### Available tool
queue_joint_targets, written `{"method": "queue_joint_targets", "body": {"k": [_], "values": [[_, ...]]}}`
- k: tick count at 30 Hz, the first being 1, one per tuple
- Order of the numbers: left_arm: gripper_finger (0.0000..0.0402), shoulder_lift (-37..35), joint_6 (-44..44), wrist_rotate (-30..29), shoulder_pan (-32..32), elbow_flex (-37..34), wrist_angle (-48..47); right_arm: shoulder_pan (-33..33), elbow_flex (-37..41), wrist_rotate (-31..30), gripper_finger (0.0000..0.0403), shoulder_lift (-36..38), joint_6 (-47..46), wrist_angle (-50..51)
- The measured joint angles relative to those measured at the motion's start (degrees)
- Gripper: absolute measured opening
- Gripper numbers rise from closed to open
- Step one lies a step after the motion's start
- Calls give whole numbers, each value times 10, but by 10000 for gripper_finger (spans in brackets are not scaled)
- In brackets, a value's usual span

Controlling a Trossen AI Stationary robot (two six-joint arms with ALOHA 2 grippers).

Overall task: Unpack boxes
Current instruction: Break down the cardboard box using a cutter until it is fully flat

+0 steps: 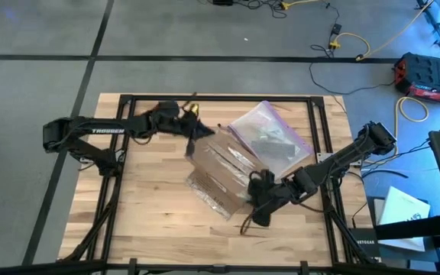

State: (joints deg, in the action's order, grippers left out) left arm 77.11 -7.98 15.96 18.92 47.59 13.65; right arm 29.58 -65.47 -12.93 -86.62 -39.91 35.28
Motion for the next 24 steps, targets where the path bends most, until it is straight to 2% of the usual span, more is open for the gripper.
{"method": "queue_joint_targets", "body": {"k": [3,5,9,12,21,24], "values": [[0,5,3,-2,68,0,2,0,1,43,55,-18,32,-16],[0,18,10,6,113,1,6,0,0,56,55,-32,52,-66],[0,67,22,84,186,0,18,-3,0,60,55,-69,58,-145],[0,122,44,138,214,10,40,-5,0,61,55,-90,57,-169],[0,292,77,275,187,158,65,-5,0,55,55,-130,35,-220],[0,328,80,287,169,196,61,-5,0,50,55,-135,27,-213]]}}
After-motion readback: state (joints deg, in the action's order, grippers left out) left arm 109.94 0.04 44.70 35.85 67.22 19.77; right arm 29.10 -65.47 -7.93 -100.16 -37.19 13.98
